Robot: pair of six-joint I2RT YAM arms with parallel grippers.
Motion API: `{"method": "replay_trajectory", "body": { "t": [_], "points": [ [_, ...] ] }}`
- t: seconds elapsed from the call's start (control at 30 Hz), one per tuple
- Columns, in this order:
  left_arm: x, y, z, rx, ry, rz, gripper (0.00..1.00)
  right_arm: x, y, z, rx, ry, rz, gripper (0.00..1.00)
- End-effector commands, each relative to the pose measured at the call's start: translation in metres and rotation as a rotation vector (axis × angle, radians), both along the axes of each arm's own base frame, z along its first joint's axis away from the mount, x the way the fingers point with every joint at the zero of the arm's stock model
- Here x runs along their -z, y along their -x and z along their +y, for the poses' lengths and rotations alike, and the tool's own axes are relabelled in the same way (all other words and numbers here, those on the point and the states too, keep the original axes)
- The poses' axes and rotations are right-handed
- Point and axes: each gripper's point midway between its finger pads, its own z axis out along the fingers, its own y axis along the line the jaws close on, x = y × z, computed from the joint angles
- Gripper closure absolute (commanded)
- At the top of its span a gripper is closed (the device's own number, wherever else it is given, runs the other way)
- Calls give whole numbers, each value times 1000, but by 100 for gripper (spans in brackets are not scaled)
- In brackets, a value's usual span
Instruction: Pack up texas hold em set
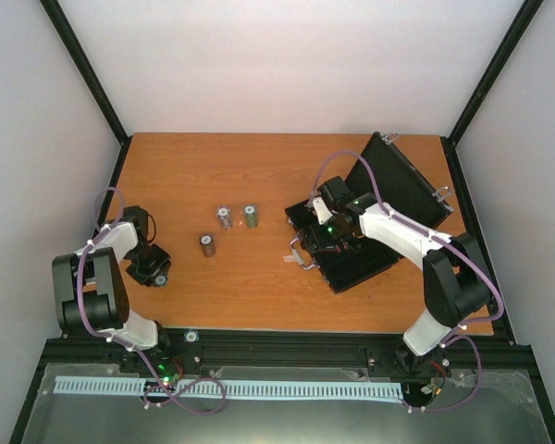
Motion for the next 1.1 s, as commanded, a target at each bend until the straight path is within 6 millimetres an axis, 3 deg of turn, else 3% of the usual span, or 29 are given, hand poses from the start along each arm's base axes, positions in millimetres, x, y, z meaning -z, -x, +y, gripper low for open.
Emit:
{"method": "replay_trajectory", "body": {
  "t": [0.0, 0.1, 0.3, 0.57, 0.77, 1.07],
  "points": [
    [14, 11, -7, -25, 38, 9, 62, -5, -2, 0, -7, -11, -26, 10],
    [11, 17, -13, -12, 50, 2, 47, -4, -2, 0, -6, -11, -24, 10],
    [7, 22, -21, 4, 73, -7, 38, -2, -4, 1, -3, -9, -19, 10],
    [18, 19, -30, 38, 86, 20, 50, -5, -6, 0, -2, 2, -22, 10],
    [16, 6, -27, 62, 75, -1, 76, -6, -4, -1, -2, 7, -19, 10],
    [-14, -6, -29, 84, 80, -83, 73, -17, -12, -2, 8, 17, -52, 10]
  ]
}}
